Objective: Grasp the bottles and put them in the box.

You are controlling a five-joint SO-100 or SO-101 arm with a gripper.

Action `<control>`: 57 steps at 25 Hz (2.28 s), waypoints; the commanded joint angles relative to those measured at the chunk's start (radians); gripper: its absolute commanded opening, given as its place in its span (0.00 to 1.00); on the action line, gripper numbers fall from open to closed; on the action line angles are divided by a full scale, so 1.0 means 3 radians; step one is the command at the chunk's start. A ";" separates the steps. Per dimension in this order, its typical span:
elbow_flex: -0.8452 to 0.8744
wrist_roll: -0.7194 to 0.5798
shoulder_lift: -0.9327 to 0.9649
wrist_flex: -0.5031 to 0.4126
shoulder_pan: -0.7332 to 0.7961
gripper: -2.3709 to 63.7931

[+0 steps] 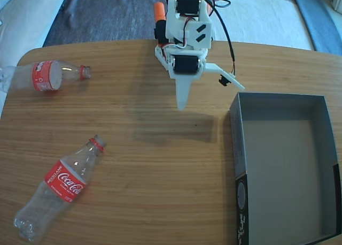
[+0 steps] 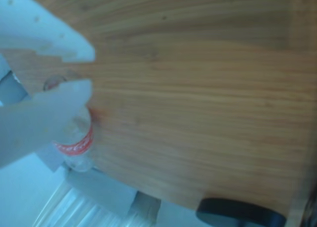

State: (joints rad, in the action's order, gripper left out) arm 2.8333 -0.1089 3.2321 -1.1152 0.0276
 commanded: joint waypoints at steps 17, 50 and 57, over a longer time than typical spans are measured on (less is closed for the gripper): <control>-0.0020 0.0005 0.0036 0.0020 0.0015 0.03; -0.0072 0.0005 0.0010 0.0000 -0.0010 0.03; -0.0654 -0.0005 -0.0532 0.0000 -0.0020 0.03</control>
State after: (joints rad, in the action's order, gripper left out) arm 2.7366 -0.1089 3.1523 -1.1152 0.0199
